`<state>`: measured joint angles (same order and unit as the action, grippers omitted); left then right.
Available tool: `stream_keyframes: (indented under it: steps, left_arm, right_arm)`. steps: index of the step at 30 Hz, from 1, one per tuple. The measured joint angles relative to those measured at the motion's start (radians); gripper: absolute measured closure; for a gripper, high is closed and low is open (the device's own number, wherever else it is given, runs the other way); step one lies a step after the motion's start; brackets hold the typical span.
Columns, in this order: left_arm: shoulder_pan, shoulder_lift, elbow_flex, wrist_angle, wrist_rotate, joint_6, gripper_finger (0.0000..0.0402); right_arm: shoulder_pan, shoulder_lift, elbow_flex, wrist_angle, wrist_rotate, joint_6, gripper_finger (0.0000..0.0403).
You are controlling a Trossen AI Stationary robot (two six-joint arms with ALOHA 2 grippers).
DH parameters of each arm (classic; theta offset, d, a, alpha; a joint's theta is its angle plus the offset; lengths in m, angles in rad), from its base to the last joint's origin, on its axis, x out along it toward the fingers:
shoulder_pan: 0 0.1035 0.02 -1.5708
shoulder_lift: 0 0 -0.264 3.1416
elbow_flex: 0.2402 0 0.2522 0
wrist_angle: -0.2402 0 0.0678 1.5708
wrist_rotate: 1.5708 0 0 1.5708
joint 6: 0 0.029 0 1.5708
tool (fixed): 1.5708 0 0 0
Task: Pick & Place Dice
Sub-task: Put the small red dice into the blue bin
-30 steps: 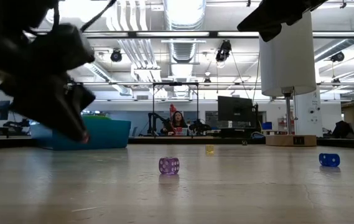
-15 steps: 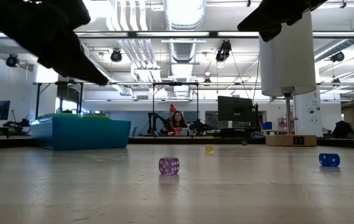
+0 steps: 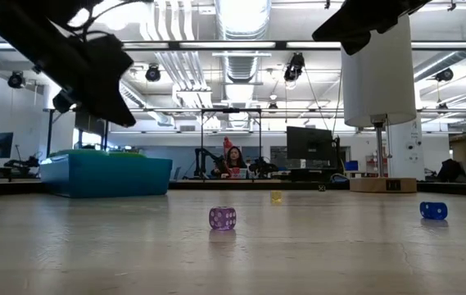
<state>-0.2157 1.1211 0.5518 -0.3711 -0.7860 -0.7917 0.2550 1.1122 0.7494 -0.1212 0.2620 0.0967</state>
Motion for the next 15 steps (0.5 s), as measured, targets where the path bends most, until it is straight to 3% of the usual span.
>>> stream_keyframes:
  steps: [9, 15]
  left_arm:
    - [0.197, 0.0, 0.0, -0.031, 0.104, -0.057, 0.0348]
    - [0.243, 0.0, 0.0, -0.056, 0.107, -0.058, 0.0348]
  right_arm:
    - [0.0, 0.0, 0.0, 0.0, 0.0, 0.0, 0.0394]
    - [0.0, 0.0, 0.0, 0.0, 0.0, 0.0, 0.0394]
